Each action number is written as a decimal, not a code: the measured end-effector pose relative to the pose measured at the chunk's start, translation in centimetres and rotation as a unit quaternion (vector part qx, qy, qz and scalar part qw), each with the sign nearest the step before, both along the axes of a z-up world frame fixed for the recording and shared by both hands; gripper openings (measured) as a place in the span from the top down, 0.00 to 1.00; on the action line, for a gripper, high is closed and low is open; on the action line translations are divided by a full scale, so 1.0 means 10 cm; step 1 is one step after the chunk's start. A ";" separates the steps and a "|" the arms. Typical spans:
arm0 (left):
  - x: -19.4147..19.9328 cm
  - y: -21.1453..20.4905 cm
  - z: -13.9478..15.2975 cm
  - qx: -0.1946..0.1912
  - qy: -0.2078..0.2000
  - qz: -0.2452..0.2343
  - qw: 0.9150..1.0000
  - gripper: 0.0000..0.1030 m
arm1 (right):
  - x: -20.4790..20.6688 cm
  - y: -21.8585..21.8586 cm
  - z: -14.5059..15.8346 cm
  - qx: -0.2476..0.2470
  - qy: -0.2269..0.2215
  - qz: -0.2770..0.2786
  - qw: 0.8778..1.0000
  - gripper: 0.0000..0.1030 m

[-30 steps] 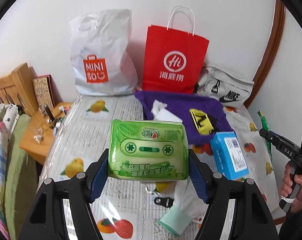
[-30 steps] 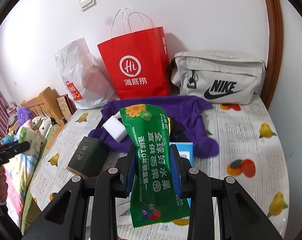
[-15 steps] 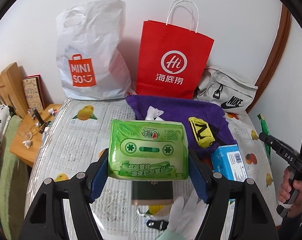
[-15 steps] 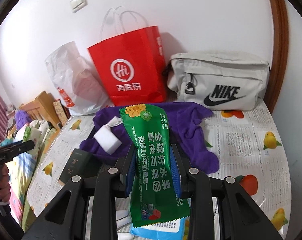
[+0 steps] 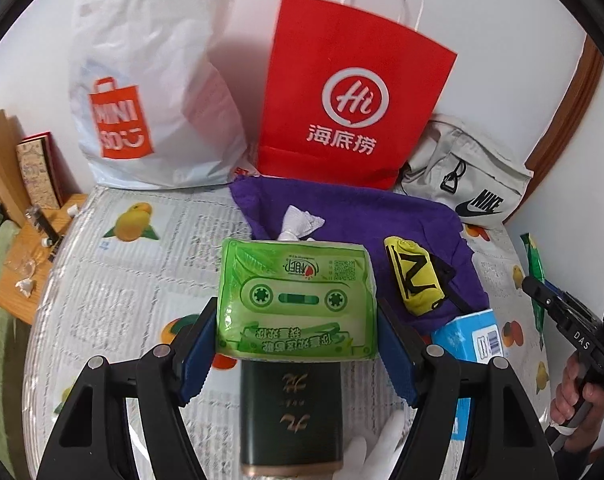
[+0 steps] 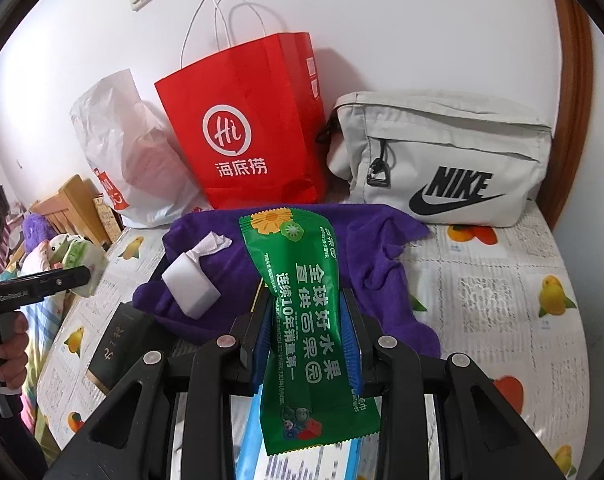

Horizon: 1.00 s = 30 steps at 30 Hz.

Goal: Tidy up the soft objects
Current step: 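Carry the green snack packet and green tissue pack over the purple towel, then open both tools to drop the green packets onto the towel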

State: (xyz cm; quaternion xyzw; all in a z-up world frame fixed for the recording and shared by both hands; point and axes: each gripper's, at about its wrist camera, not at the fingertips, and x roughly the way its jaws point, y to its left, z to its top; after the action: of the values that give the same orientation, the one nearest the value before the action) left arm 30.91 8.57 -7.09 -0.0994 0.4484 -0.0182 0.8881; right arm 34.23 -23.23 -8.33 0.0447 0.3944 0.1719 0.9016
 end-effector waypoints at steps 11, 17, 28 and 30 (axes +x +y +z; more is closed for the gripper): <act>0.62 -0.26 -0.28 0.003 0.027 -0.024 0.999 0.31 | 0.51 0.06 -0.32 -0.020 0.031 0.016 0.999 0.69; 0.95 -0.36 -0.42 0.004 0.040 -0.030 0.999 0.31 | 0.73 0.08 -0.53 -0.014 0.053 0.026 0.998 0.69; 1.42 -0.54 -0.62 0.019 0.059 -0.049 0.997 0.31 | 1.01 0.14 -0.82 -0.017 0.093 0.047 0.994 0.67; 1.48 -0.56 -0.66 0.027 0.063 -0.048 0.996 0.31 | 1.04 0.16 -0.84 -0.019 0.097 0.051 0.994 0.67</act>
State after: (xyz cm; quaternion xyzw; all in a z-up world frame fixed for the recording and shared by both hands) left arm 45.71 2.97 -13.70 -0.0547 0.5084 -0.0428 0.8583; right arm 44.64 -21.62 -16.70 0.0239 0.4847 0.2048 0.8500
